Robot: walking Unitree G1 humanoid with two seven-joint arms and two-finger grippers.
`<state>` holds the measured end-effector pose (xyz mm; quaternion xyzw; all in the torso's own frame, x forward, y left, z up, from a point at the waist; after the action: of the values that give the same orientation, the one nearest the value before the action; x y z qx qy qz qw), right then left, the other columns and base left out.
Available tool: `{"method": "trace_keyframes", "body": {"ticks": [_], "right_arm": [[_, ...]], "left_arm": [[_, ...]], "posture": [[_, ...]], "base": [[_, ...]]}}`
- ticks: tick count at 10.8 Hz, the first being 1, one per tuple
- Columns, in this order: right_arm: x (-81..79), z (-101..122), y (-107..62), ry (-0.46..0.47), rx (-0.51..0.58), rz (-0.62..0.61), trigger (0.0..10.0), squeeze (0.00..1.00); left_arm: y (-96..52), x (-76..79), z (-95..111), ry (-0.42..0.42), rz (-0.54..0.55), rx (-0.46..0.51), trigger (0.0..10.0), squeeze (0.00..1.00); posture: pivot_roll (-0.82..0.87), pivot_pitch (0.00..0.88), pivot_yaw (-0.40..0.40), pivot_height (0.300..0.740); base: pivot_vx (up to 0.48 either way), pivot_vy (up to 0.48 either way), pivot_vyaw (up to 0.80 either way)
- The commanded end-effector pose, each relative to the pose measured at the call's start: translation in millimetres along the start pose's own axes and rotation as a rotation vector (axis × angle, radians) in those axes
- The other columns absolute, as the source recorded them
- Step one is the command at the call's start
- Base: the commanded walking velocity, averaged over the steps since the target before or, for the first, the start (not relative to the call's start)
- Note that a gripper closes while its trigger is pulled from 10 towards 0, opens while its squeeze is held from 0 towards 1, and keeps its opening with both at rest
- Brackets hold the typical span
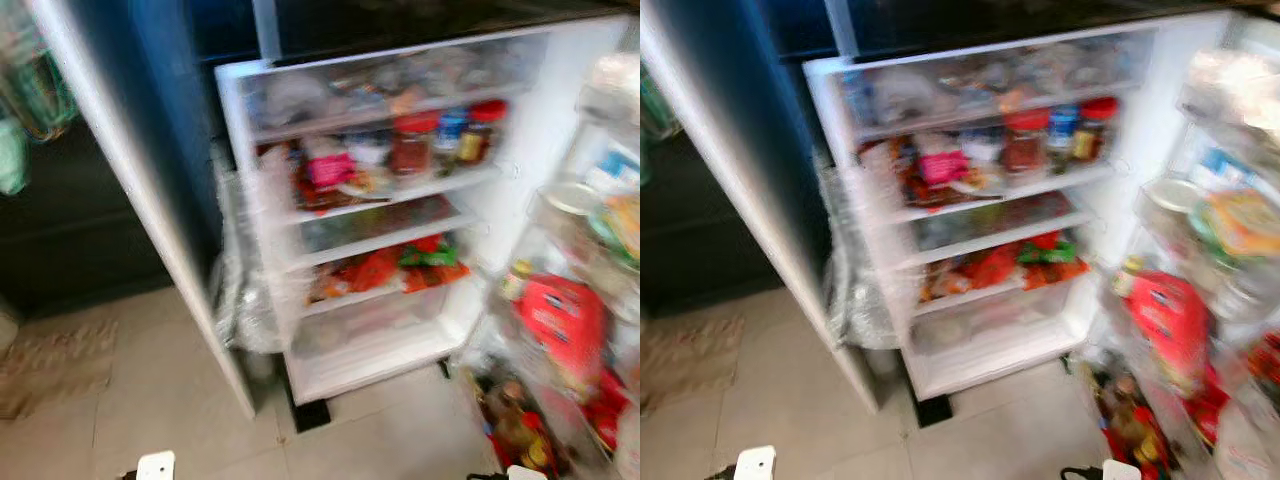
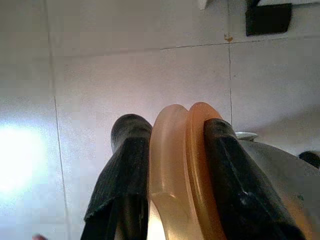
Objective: Restocking fridge
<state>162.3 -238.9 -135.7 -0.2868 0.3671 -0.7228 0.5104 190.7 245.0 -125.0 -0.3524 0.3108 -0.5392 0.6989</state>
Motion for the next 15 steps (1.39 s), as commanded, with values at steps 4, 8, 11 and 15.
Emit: {"method": "trace_keyframes", "body": {"ticks": [4, 8, 11, 15], "right_arm": [[-1.3, 2.2, 0.4, 0.010, 0.008, 0.000, 10.0, 0.00], [-0.9, 3.3, 0.6, 0.008, 0.010, -0.003, 10.0, 0.00], [1.0, 4.1, 0.7, 0.009, 0.014, -0.021, 10.0, 0.00], [2.1, 4.5, 0.6, 0.007, 0.018, -0.032, 10.0, 0.00]], "left_arm": [[0.4, 20.7, -7.7, -0.030, -0.062, -0.034, 10.0, 0.00], [0.5, 18.9, -6.8, -0.030, -0.061, -0.033, 10.0, 0.00], [0.6, 18.1, -6.3, -0.032, -0.059, -0.032, 10.0, 0.00], [0.5, 18.1, -6.7, -0.037, -0.057, -0.032, 10.0, 0.00]], "posture": [[-0.06, 0.029, 0.003, 0.740], [-0.06, 0.041, 0.003, 0.740], [-0.06, 0.044, 0.003, 0.740], [-0.06, 0.040, 0.005, 0.740]], "base": [[0.000, -0.180, 0.00], [0.000, -0.211, 0.00], [0.000, -0.300, 0.00], [0.000, -0.216, 0.00]]}}
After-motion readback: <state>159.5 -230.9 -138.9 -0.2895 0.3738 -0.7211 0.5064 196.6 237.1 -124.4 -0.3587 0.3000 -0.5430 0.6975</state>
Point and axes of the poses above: a point about 5 cm out from each wrist's last joint towards the gripper, its own y axis pointing out of the wrist towards the gripper, its own z axis along the axis of the wrist's last joint, x = y × z, the point moved 5 cm from there along y, pointing out of the wrist towards the gripper
